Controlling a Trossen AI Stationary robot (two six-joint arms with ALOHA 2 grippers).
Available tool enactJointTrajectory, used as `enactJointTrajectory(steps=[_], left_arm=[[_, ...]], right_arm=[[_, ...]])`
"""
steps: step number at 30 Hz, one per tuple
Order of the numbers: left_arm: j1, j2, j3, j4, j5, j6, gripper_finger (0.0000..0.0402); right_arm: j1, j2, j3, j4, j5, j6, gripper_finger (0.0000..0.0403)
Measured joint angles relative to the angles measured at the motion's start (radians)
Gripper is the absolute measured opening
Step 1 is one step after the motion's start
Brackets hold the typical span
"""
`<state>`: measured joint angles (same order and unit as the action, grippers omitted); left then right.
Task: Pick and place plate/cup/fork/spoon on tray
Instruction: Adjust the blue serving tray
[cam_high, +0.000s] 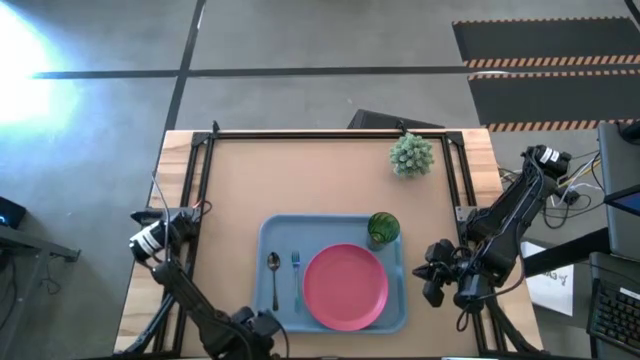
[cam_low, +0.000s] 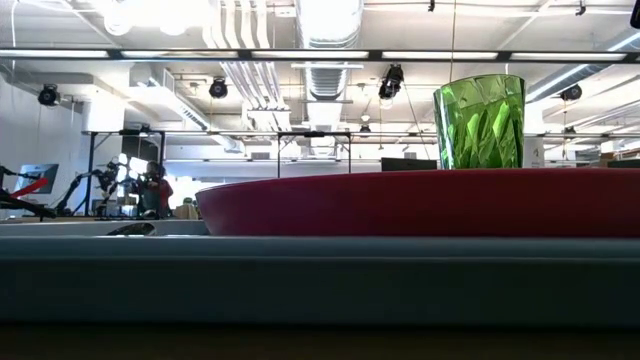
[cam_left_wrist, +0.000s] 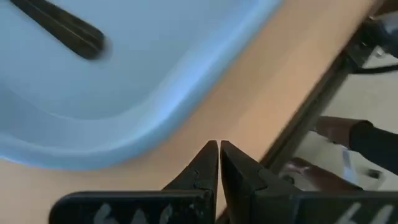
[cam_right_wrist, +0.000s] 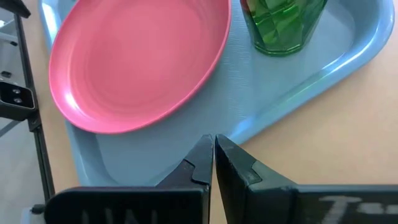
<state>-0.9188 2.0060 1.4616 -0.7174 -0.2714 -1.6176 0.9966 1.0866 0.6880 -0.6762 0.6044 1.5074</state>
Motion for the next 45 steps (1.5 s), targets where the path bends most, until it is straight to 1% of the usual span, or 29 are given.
enactJointTrajectory(steps=[3, 7, 11, 23, 26, 35, 38, 42, 45], left_arm=[[0.011, 0.0, -0.005, -0.01, -0.002, 0.001, 0.0], [0.026, 0.002, -0.007, -0.01, -0.05, 0.002, 0.0], [0.041, 0.004, -0.007, -0.007, -0.075, 0.014, 0.0], [0.054, 0.005, -0.014, -0.009, -0.088, 0.036, 0.0], [0.06, 0.005, -0.023, -0.017, -0.108, 0.036, 0.0], [0.099, 0.002, -0.059, -0.018, -0.124, 0.034, 0.0], [0.115, 0.002, -0.064, -0.022, -0.124, 0.055, 0.0], [0.133, 0.002, -0.068, -0.025, -0.133, 0.081, 0.0], [0.135, 0.002, -0.058, -0.034, -0.155, 0.1, 0.0]], right_arm=[[0.0, 0.0, 0.0, 0.0, 0.0, 0.001, 0.0008], [0.0, 0.0, 0.0, 0.0, 0.0, 0.002, 0.0008], [0.0, 0.0, 0.0, 0.0, 0.0, 0.003, 0.0008], [0.0, 0.0, 0.0, -0.001, 0.001, 0.003, 0.0008], [0.0, 0.0, 0.0, -0.001, 0.001, 0.003, 0.0008], [0.0, 0.0, 0.0, 0.004, 0.001, 0.003, 0.0008], [0.0, 0.0, 0.0, 0.009, 0.0, 0.003, 0.0008], [0.0, -0.007, 0.0, 0.03, -0.007, 0.003, 0.0008], [0.0, -0.011, 0.018, 0.038, -0.039, 0.003, 0.0008]])
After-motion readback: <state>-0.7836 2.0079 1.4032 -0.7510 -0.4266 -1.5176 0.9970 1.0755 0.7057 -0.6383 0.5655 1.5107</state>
